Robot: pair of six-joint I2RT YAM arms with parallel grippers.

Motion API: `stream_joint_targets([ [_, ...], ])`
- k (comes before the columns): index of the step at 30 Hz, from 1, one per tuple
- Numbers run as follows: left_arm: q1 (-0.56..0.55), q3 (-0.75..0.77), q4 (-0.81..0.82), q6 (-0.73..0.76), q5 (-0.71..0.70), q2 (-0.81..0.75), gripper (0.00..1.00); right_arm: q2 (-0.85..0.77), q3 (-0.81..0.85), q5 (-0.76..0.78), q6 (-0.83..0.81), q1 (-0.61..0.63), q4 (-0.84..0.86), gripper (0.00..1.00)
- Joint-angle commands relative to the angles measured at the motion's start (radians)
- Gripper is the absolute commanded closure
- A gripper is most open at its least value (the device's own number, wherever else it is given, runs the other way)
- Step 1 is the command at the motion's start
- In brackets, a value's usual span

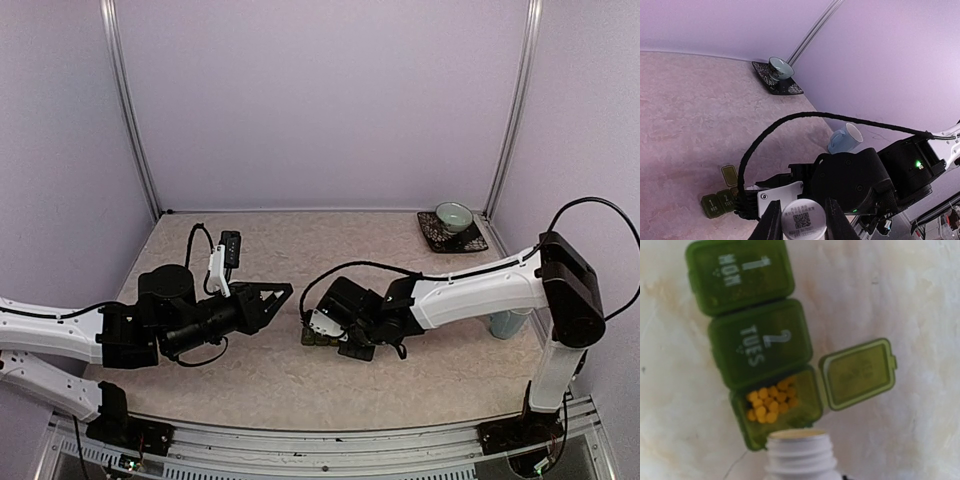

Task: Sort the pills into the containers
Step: Pour the pill into the compartment of the pill container, then close the lid of the pill bottle.

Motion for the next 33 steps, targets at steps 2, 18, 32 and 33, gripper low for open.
stream_joint_targets([
  [2,-0.008,0.011,-0.006,0.000,-0.014,-0.010,0.86,-0.069,-0.060,-0.027,0.033,-0.010,0.120,1.00],
  [18,-0.012,0.007,-0.009,-0.001,-0.026,-0.024,0.86,-0.185,-0.286,-0.060,0.137,-0.018,0.458,1.00],
  [32,-0.020,0.015,-0.016,0.000,-0.024,-0.023,0.86,-0.454,-0.624,-0.186,0.164,-0.039,0.972,1.00],
  [33,-0.021,0.018,-0.017,0.002,-0.022,-0.022,0.86,-0.484,-0.647,-0.203,0.163,-0.039,1.009,1.00],
])
